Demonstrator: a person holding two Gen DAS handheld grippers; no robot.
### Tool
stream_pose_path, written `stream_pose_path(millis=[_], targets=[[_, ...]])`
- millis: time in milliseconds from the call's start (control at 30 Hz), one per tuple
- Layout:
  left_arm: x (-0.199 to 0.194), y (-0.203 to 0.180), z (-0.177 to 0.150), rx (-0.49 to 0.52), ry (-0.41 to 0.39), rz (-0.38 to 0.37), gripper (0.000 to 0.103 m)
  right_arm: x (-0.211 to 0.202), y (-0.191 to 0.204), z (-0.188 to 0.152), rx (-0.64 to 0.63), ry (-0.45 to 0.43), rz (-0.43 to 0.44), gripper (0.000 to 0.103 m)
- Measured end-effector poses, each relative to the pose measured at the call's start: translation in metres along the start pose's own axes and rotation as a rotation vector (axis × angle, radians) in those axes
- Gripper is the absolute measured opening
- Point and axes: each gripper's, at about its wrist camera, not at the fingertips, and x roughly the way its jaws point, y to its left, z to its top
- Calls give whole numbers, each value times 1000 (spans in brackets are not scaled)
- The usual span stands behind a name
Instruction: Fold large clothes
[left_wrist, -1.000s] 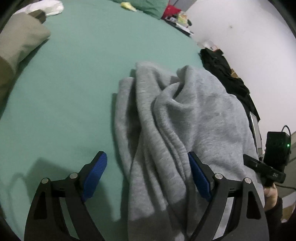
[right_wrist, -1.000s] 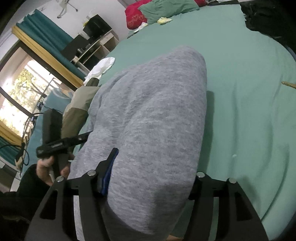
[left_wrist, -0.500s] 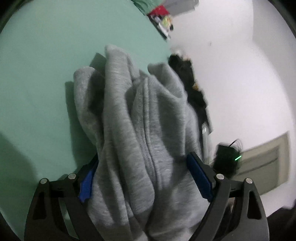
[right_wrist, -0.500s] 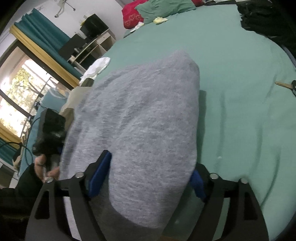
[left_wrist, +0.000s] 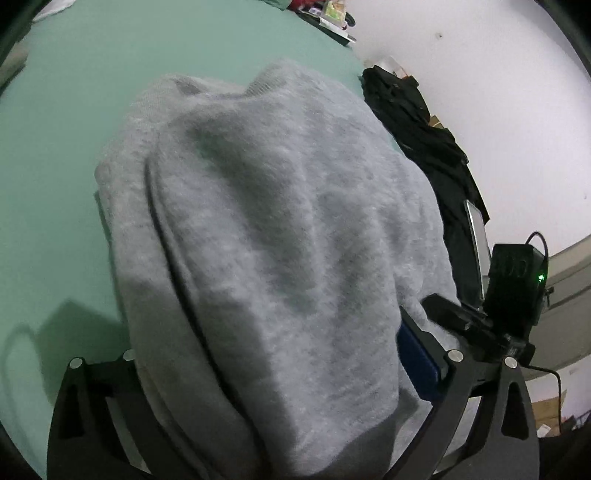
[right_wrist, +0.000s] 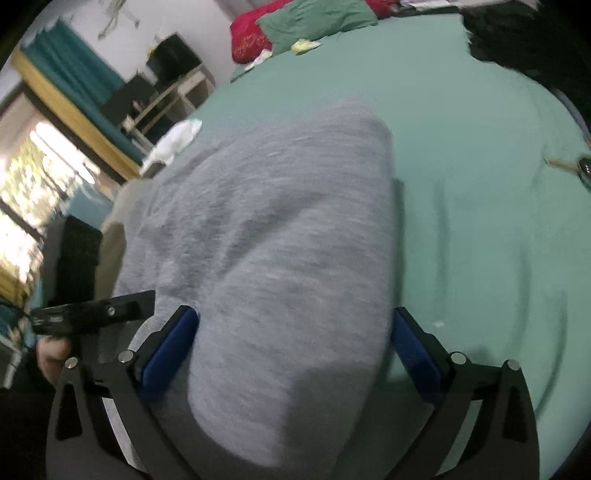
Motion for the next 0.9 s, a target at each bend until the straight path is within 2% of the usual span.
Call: stream_pose_path(millis=[167,233,300,367,467,533,600,700,900], targets=[[-11,-16,5,92,-46,96,86,1,-9,2,23,-37,61,101],[-8,-15,6,93,-51,86,83,3,-11,4,44,-55,90,101],[-6,-5,2,53,-51,43,80,12,-11,5,71,-55,116,101],[-6,-1,-2,57,-64,46,77,24,-7,2,75,-36,128,101],[-8,-6,-5,87,-68,67,69,23,-4,1,79,-57,168,100],[-5,-12,-2,97,-80,77,63,23,-2,-1,81,-62,179,95],[-10,-14,-6,108,-105,100,54,23,-1,-2,94,-72,178,83],[-15,-21,-9,117,-136,135,46,19,-5,-6,127,-88,205,70],[-22,-31,-9,135,-144,192,41,8,2,-11,103,-103,195,60]])
